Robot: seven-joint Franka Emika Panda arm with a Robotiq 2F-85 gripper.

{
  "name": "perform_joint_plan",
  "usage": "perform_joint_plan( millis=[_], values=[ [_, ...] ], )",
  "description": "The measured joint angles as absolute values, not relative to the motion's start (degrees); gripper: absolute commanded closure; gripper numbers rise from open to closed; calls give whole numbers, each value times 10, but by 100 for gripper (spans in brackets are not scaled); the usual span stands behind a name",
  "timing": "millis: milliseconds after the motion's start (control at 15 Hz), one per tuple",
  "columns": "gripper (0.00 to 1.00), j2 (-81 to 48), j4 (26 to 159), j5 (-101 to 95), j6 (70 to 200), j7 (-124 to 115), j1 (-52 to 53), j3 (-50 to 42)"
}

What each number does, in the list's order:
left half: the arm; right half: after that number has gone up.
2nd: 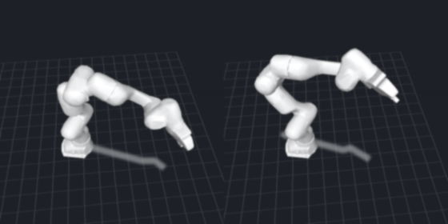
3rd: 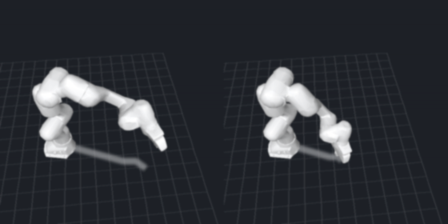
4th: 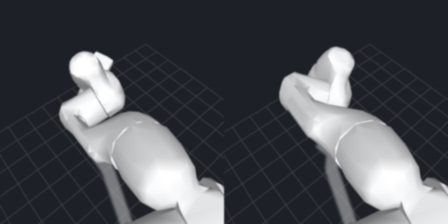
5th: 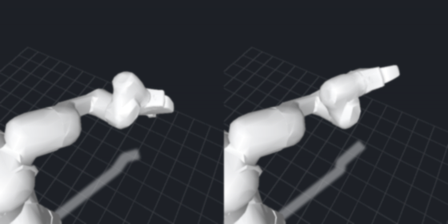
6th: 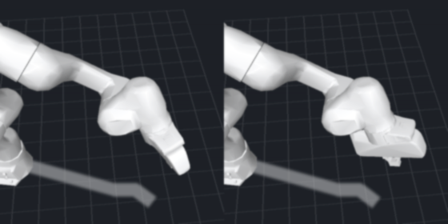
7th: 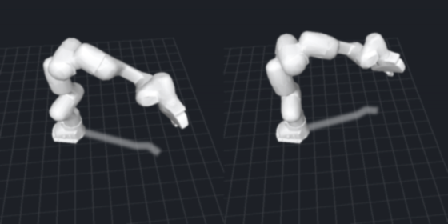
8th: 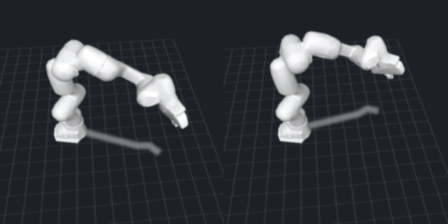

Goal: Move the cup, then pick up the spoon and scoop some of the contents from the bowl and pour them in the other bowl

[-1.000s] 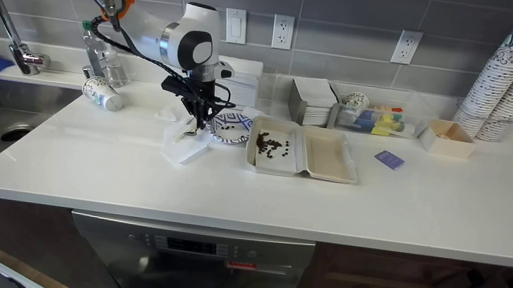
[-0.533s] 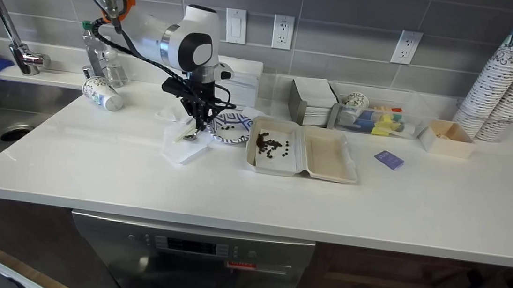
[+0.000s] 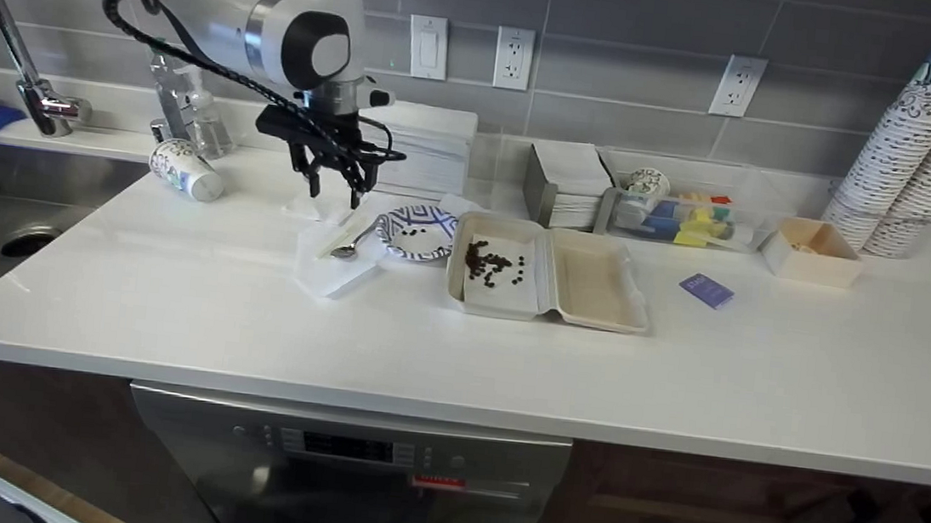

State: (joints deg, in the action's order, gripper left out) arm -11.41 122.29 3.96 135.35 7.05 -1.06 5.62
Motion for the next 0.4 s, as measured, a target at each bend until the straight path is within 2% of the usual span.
perform_joint_plan(
  millis=[400],
  values=[
    [0,12,1292,33,1333,70,-12,30]
  ],
)
